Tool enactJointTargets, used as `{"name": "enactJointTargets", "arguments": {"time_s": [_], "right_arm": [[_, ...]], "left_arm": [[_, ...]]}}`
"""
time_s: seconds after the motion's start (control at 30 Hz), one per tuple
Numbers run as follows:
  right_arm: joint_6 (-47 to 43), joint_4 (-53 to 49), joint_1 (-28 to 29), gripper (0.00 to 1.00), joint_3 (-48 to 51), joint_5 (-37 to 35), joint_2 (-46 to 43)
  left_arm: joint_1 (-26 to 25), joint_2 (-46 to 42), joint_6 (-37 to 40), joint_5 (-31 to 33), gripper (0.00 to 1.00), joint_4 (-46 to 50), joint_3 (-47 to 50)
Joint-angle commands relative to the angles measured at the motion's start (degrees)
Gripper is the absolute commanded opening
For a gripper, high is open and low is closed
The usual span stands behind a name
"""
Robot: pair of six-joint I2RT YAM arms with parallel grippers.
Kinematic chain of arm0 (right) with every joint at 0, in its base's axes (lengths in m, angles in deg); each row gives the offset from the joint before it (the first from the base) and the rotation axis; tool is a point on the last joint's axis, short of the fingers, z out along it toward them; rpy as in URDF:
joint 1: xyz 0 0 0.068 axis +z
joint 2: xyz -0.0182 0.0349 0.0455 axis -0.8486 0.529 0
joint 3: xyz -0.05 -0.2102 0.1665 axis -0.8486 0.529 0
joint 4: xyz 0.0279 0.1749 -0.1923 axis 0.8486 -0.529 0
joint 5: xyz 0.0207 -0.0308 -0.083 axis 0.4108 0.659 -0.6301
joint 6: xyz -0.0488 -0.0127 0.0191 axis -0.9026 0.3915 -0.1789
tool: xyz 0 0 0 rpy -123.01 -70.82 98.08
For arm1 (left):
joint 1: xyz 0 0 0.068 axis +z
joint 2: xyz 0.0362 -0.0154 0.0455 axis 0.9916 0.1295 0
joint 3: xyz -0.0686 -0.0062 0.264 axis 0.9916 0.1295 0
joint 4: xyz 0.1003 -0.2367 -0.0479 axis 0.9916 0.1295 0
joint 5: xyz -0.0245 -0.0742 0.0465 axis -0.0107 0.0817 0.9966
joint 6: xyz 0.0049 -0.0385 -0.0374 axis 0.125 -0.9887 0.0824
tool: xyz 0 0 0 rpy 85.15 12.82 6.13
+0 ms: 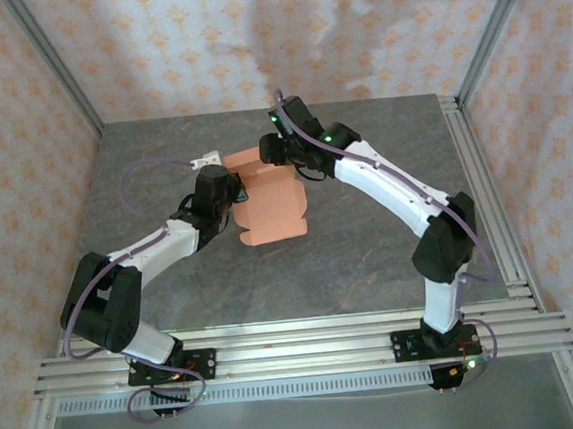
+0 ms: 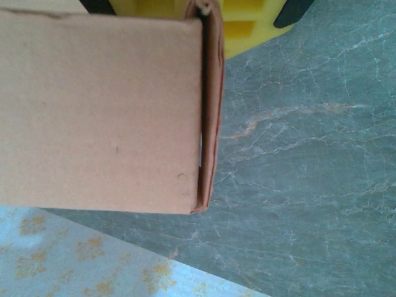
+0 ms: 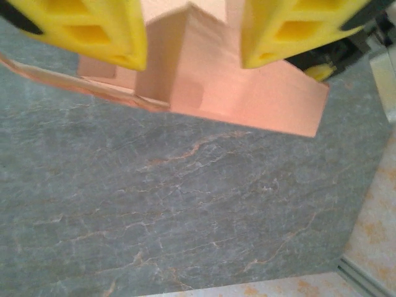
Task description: Fold the paper box
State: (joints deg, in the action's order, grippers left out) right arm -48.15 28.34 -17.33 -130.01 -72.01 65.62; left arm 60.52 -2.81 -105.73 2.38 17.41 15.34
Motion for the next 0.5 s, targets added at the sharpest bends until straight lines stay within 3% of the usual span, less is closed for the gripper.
{"name": "enactJointTargets", "arguments": {"time_s": [0.0,0.23,0.47], "right_arm": [[-2.6,4.0,-0.5,0.51,4.3,-3.2,-8.9],[-9.8,7.3,-7.3,0.55,13.3,3.3,-18.7],[-11.1,6.6,-21.6,0.52,19.1,20.0,-21.4]], "left_arm": [[-0.1,-0.4,-1.1,0.1,0.0,1.5,-1.6],[-0.1,-0.7,-0.4,-4.0,0.0,2.3,-2.3],[0.1,-1.3,-0.2,-14.2,0.0,2.1,-3.0]]}}
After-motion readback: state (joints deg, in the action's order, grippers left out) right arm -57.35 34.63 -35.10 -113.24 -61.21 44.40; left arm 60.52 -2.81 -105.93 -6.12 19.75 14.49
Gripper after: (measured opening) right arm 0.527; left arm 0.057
